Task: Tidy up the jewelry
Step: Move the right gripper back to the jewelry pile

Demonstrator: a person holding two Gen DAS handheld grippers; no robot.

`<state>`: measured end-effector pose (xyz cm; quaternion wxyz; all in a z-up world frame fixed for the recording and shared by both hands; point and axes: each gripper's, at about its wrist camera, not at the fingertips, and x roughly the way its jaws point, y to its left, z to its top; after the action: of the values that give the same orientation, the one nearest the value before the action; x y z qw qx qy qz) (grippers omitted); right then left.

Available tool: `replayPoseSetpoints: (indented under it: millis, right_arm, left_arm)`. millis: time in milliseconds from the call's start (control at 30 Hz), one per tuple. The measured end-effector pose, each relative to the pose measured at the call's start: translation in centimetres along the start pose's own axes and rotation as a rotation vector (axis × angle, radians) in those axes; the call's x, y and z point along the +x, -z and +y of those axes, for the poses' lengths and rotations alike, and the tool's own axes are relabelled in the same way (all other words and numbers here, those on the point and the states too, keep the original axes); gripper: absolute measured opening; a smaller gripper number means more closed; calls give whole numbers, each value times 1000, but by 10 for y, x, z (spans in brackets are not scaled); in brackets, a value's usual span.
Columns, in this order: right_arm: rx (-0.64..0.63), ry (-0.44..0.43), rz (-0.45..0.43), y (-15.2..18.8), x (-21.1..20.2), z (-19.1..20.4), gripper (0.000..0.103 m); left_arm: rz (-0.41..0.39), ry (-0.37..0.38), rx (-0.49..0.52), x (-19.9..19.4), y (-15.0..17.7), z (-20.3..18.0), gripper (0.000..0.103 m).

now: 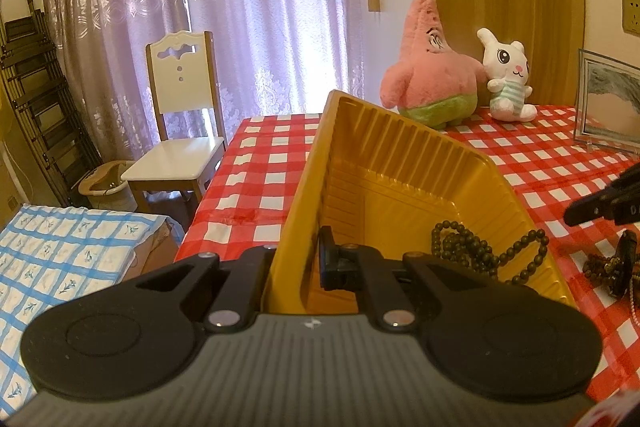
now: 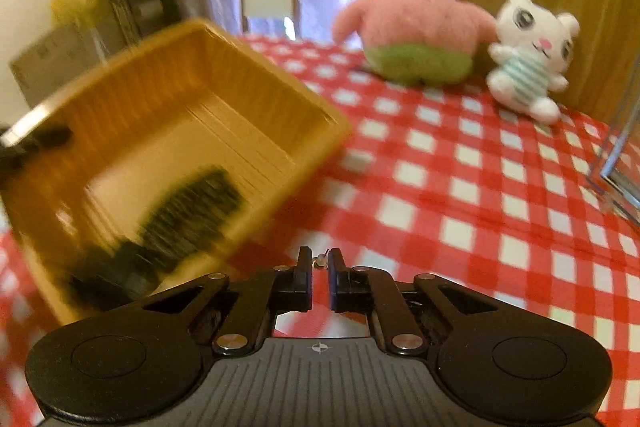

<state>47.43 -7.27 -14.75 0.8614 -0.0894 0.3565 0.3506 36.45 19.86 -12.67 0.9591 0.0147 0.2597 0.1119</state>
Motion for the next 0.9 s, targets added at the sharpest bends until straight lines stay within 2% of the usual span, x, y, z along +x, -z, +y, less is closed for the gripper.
replayPoseSetpoints:
  millis: [233, 367, 467, 600, 667, 733, 900]
  right_arm:
    - [-16, -144, -13, -18, 8, 50, 8]
    - [-11, -153, -26, -25, 13, 69, 8]
    - [15, -157, -45, -29, 7, 67, 12]
    - [79, -109, -85, -28, -16, 41, 19]
    - [137, -63, -111, -23, -36, 17, 29]
    - [208, -4, -137, -14, -58, -8, 33]
    - [315, 164, -115, 20, -102, -70, 34]
  left_arm:
    - [-2, 0, 6, 0, -1, -1, 7]
    - [-2, 0, 7, 0, -1, -1, 7]
    - [-1, 0, 9, 0, 0, -2, 6]
    - [2, -1, 8, 0, 1, -2, 6]
    - [1, 0, 6, -1, 2, -2, 6]
    - [1, 0, 7, -1, 3, -2, 6]
    - [4, -3, 6, 0, 3, -1, 6]
